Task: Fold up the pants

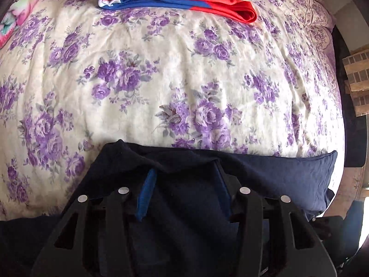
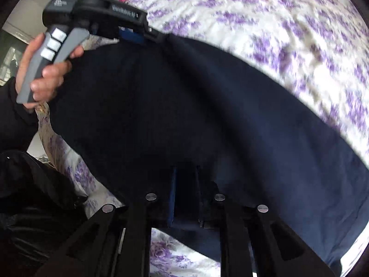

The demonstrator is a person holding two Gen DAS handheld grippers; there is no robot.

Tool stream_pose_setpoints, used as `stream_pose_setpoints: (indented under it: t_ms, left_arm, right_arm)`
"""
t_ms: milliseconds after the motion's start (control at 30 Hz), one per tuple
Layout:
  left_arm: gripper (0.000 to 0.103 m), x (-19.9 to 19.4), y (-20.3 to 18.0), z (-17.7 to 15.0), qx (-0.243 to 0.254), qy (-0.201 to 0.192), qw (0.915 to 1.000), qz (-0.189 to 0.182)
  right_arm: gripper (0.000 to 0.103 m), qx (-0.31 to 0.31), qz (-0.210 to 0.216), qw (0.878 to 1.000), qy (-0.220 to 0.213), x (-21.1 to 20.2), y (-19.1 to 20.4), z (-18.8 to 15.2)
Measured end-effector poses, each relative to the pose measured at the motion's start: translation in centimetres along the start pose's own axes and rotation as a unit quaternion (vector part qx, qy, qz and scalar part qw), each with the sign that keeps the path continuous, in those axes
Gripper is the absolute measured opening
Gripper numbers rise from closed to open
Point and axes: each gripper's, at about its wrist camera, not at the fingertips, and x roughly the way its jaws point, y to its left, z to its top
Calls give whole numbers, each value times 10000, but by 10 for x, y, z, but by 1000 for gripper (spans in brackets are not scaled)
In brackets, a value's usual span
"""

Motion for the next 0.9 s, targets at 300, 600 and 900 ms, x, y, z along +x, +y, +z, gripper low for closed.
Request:
stream_pose_setpoints:
  t_ms: [300, 600, 900]
  left_arm:
    - [52, -4, -22, -7, 58, -57, 9989, 455]
    - [53, -14, -58, -113, 604, 191, 9980, 62]
    - [60, 4, -56, -144, 806, 451, 9955, 208]
  right_arm:
    - [15, 360, 51, 9975, -597, -31, -5, -16]
    - [27, 1531, -440, 9784, -1315, -117, -64, -82]
    - [36, 410, -642, 9909, -1110, -79, -14, -70]
